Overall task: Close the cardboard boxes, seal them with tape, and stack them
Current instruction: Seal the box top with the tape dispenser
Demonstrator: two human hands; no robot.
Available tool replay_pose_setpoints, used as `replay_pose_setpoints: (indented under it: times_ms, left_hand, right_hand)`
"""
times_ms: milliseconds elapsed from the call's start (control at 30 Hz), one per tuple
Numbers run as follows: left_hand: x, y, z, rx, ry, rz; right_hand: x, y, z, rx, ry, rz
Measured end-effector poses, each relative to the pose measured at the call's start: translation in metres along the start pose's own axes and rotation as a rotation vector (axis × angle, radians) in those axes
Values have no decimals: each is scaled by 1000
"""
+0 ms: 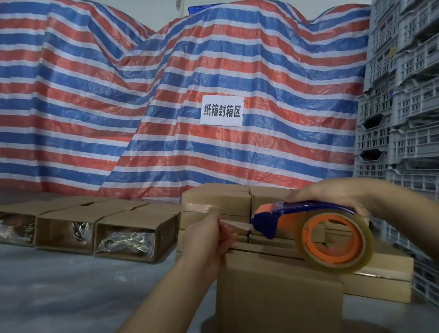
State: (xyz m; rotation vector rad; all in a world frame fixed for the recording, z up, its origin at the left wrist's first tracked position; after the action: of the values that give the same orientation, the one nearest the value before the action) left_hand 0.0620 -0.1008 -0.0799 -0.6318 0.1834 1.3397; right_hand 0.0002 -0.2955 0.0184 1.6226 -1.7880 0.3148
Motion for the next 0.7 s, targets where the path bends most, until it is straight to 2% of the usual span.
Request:
replay_pose_setpoints:
  times_ms: [67, 133, 267, 400, 567, 700]
  left_hand:
    - [10, -5, 0, -27, -157, -21]
    - [20, -3, -6, 6, -208, -29]
    - [31, 1, -19, 45, -202, -22]
    - [36, 1, -26, 45, -187, -10]
    - [37, 3, -30, 54, -152, 10]
    - [41, 4, -35, 65, -116, 44]
  right_hand:
    - [-6, -2, 1, -53, 113, -33]
    - [-7, -3, -6, -62, 203, 11]
    - [-11, -13, -15, -57, 340, 50]
    - [-21, -16, -22, -63, 436, 16]
    - [-23, -18, -17, -149, 372, -35]
    - [-25, -21, -20, -164, 437, -14]
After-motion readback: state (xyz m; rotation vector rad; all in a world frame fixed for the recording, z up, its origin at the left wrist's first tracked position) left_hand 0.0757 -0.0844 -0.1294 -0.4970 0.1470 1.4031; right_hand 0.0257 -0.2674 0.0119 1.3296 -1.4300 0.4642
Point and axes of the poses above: each hand's wrist, its own y-axis away from the middle knuckle, its own x-axis out of the back of the hand, z = x × y, the point moved 9 cm from there along -y, towards the middle knuckle, and after that the axes turned 14 degrees about -x, right-handed, at the moved point
